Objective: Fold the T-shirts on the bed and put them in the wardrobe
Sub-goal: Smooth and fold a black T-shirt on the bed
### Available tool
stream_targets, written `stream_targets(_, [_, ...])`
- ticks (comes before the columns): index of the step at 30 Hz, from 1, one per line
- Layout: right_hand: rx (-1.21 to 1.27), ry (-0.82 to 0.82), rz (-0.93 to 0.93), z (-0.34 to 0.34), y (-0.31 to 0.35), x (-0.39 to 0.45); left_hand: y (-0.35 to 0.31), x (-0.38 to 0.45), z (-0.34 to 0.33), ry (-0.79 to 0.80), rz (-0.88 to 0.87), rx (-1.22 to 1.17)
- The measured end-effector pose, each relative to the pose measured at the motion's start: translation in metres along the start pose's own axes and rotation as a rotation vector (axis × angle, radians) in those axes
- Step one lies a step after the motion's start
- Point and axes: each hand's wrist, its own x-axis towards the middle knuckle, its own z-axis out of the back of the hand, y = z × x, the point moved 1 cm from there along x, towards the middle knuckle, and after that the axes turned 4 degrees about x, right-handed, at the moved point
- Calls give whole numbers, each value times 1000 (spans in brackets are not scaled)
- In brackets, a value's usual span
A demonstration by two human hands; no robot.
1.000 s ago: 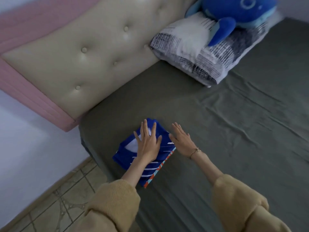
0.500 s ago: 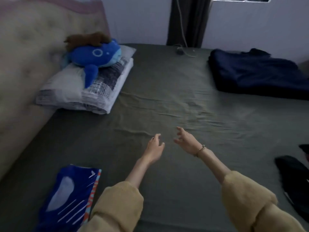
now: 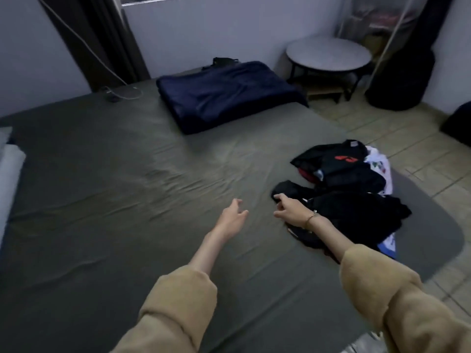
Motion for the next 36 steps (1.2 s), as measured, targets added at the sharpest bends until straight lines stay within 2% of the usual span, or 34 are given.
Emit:
stream_targets(9, [0,-117,-187,124,-174,21,-147,94,-143,242,-63,29])
stream_targets(16, [98,-185,-287,173,-258,66,-214,170,-212,271,-136,149])
stream_targets(20, [71,-198,-329,181,-286,94,-234,215,-231,234,-104,187])
stream_targets(23, [69,-214,-332,188,-301,117,-239,249,-239,202,-110,322])
stream_targets(28, [102,-250,-342,200,-315,150,-235,283,-256,274,-172,451])
stream_targets(32, [167,-407,-421,202,-326,155,-233,289,-257,66,-223,409])
stream_targets(36, [0,-283,-468,202,-321,149,-237,286,-242,84,-221,383])
